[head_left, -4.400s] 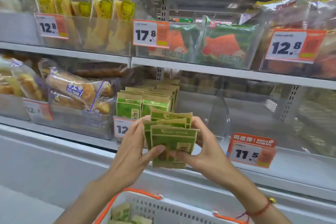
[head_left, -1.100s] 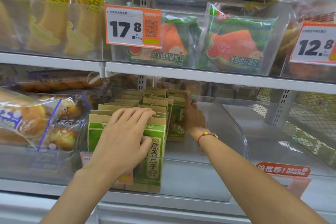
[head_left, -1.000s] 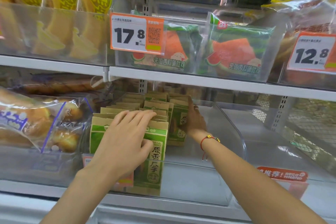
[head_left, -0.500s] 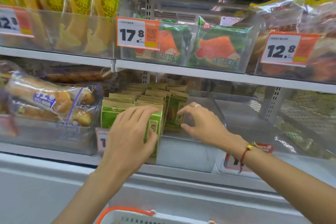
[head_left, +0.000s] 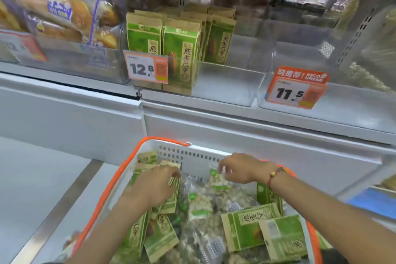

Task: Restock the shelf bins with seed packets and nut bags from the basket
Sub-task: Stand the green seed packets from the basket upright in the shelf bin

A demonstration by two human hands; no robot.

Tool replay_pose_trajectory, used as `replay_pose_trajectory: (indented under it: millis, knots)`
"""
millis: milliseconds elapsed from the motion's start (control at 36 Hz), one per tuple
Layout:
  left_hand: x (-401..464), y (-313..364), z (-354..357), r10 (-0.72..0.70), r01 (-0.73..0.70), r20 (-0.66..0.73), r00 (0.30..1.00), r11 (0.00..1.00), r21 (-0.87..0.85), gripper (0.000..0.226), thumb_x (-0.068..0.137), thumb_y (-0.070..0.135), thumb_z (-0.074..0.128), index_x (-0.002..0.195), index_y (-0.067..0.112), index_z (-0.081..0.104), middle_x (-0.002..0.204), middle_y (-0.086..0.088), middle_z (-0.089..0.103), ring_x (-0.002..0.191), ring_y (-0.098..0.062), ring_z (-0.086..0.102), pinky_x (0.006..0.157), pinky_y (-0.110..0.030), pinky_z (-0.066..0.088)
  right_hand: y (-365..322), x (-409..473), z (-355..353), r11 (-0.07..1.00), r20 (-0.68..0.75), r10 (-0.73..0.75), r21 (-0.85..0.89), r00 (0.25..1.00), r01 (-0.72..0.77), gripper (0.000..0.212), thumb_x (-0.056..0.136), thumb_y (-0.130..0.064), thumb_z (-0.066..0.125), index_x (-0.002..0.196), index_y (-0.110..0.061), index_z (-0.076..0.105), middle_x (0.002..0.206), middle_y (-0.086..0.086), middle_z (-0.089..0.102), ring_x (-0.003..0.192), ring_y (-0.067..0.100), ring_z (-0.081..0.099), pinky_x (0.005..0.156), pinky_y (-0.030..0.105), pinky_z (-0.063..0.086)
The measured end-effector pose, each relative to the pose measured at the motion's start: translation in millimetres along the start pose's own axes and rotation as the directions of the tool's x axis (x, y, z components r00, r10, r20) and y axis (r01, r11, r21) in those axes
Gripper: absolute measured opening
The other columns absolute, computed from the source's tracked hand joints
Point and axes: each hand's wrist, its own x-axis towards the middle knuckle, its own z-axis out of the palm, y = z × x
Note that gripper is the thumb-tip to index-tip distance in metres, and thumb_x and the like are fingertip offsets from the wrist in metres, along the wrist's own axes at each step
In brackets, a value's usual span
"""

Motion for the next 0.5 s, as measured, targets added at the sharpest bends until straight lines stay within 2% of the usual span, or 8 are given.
replay_pose_trajectory:
  millis: [83, 167, 250, 306, 333, 389, 444, 500]
  knots:
    - [-5, -10, 49, 0.017, -0.019, 0.172, 0.985, 1.0, 0.005, 0.042, 0.093, 0.033, 0.049, 0.135, 0.033, 0.045, 0.14, 0.004, 0.048, 0.125, -0.019, 0.048, 0.094, -0.031, 0.041, 4, 3, 46, 0.991, 0.107, 0.017, 0.134, 0.994, -0.031, 0.033, 0.093, -0.031, 0.055, 0.123, -0.02, 0.058, 0.124, 0.003, 0.06, 0.112, 0.022, 0.056, 0.096, 0.037, 0.046]
    - [-13, -15, 87, 0.075, -0.091, 0.263, 0.962, 0.995, 0.046, 0.046, 0.096, 0.042, 0.044, 0.14, 0.027, 0.042, 0.142, 0.003, 0.046, 0.126, -0.02, 0.044, 0.098, -0.032, 0.038, 3, -3, 74, 0.946, 0.195, -0.047, 0.323, 0.98, -0.019, 0.042, 0.086, -0.045, 0.063, 0.121, -0.022, 0.06, 0.122, 0.001, 0.059, 0.11, 0.02, 0.055, 0.096, 0.036, 0.046]
    - [-21, -17, 107, 0.139, -0.164, 0.296, 0.945, 0.985, 0.061, 0.045, 0.097, 0.04, 0.042, 0.138, 0.023, 0.045, 0.146, 0.006, 0.039, 0.133, -0.021, 0.03, 0.111, -0.034, 0.025, 7, -10, 74, 0.913, 0.317, -0.089, 0.404, 0.944, -0.05, 0.057, 0.075, -0.047, 0.075, 0.125, -0.027, 0.057, 0.133, -0.003, 0.048, 0.123, 0.018, 0.045, 0.106, 0.038, 0.039]
    - [-23, -21, 116, 0.151, -0.187, 0.324, 0.934, 0.979, 0.081, 0.045, 0.096, 0.043, 0.04, 0.136, 0.023, 0.047, 0.147, 0.007, 0.037, 0.134, -0.021, 0.025, 0.114, -0.038, 0.019, 12, -14, 69, 0.929, 0.393, -0.091, 0.364, 0.915, -0.064, 0.06, 0.072, -0.041, 0.079, 0.125, -0.026, 0.057, 0.139, -0.003, 0.042, 0.128, 0.019, 0.04, 0.109, 0.04, 0.035]
    - [-24, -23, 120, 0.149, -0.189, 0.336, 0.93, 0.978, 0.089, 0.044, 0.096, 0.044, 0.04, 0.134, 0.024, 0.049, 0.146, 0.008, 0.037, 0.133, -0.021, 0.024, 0.114, -0.039, 0.018, 15, -16, 68, 0.951, 0.395, -0.066, 0.303, 0.916, -0.062, 0.058, 0.071, -0.036, 0.081, 0.124, -0.024, 0.058, 0.137, -0.001, 0.043, 0.126, 0.019, 0.042, 0.105, 0.037, 0.037]
    - [-24, -25, 125, 0.145, -0.177, 0.326, 0.934, 0.982, 0.07, 0.04, 0.095, 0.043, 0.042, 0.13, 0.026, 0.053, 0.144, 0.01, 0.04, 0.132, -0.02, 0.024, 0.113, -0.04, 0.02, 21, -23, 70, 0.988, 0.342, 0.014, 0.139, 0.94, -0.065, 0.051, 0.072, -0.028, 0.082, 0.116, -0.02, 0.057, 0.125, 0.001, 0.05, 0.112, 0.02, 0.05, 0.089, 0.03, 0.045]
    - [-22, -23, 124, 0.124, -0.134, 0.283, 0.951, 0.991, 0.015, 0.034, 0.094, 0.037, 0.047, 0.125, 0.025, 0.057, 0.138, 0.011, 0.047, 0.129, -0.021, 0.026, 0.109, -0.038, 0.026, 32, -31, 79, 0.993, 0.291, 0.084, 0.059, 0.953, -0.105, 0.041, 0.074, -0.028, 0.079, 0.102, -0.022, 0.051, 0.11, 0.0, 0.053, 0.096, 0.018, 0.05, 0.072, 0.028, 0.042]
    - [-19, -19, 123, 0.07, -0.055, 0.268, 0.961, 0.997, -0.061, 0.03, 0.094, 0.031, 0.049, 0.122, 0.025, 0.058, 0.128, 0.009, 0.055, 0.125, -0.022, 0.028, 0.104, -0.037, 0.032, 43, -38, 86, 0.988, 0.275, 0.111, 0.072, 0.955, -0.136, 0.04, 0.075, -0.035, 0.077, 0.093, -0.027, 0.042, 0.099, -0.006, 0.051, 0.09, 0.016, 0.047, 0.068, 0.028, 0.036]
